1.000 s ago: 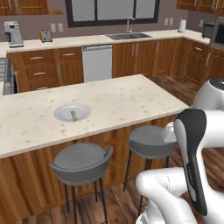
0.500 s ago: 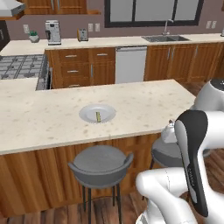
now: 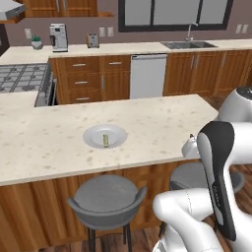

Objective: Retrieve the butter from the fridge and place it on a plate on the dining table. Then retrieve the butter knife by the fridge and place it near the plate.

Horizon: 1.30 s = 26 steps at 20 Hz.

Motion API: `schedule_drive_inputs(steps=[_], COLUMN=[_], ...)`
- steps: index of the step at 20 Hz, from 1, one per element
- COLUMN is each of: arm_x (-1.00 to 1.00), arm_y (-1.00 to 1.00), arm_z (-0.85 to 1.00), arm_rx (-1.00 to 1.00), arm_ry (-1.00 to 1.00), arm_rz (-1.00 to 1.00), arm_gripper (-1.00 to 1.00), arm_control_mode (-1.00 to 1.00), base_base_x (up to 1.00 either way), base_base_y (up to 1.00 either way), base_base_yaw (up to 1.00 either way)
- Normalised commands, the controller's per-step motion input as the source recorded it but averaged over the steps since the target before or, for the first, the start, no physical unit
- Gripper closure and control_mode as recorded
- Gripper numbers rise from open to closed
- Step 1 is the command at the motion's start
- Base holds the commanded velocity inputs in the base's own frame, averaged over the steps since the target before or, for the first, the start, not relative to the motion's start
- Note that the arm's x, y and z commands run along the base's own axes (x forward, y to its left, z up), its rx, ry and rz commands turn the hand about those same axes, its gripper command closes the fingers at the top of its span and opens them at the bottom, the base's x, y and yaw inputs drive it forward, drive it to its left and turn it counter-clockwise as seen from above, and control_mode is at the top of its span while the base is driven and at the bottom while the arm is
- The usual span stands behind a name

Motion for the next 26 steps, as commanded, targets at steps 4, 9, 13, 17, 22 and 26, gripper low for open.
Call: schedule_drive_inputs(steps=[4, 9, 13, 17, 22, 26], arm_x=[0.00, 0.00, 0.00, 0.00, 0.09, 0.70], arm_y=[0.00, 0.00, 0.00, 0.00, 0.00, 0.00], arm_z=[0.00, 0.00, 0.00, 0.00, 0.00, 0.05], arm_rx=[0.00, 0.00, 0.00, 0.00, 0.00, -0.03], arm_ry=[0.00, 0.00, 0.00, 0.00, 0.00, 0.00], arm_rz=[0.00, 0.00, 0.00, 0.00, 0.01, 0.01], arm_gripper=[1.00, 1.00, 1.00, 1.00, 1.00, 1.00], arm_control_mode=[1.00, 1.00, 1.00, 1.00, -1.00, -1.00], base_base_x=[0.50, 0.75, 0.49, 0.08, 0.09, 0.00], base_base_y=[0.08, 0.22, 0.12, 0.00, 0.00, 0.00], base_base_yaw=[-0.04, -0.04, -0.01, 0.02, 0.03, 0.00])
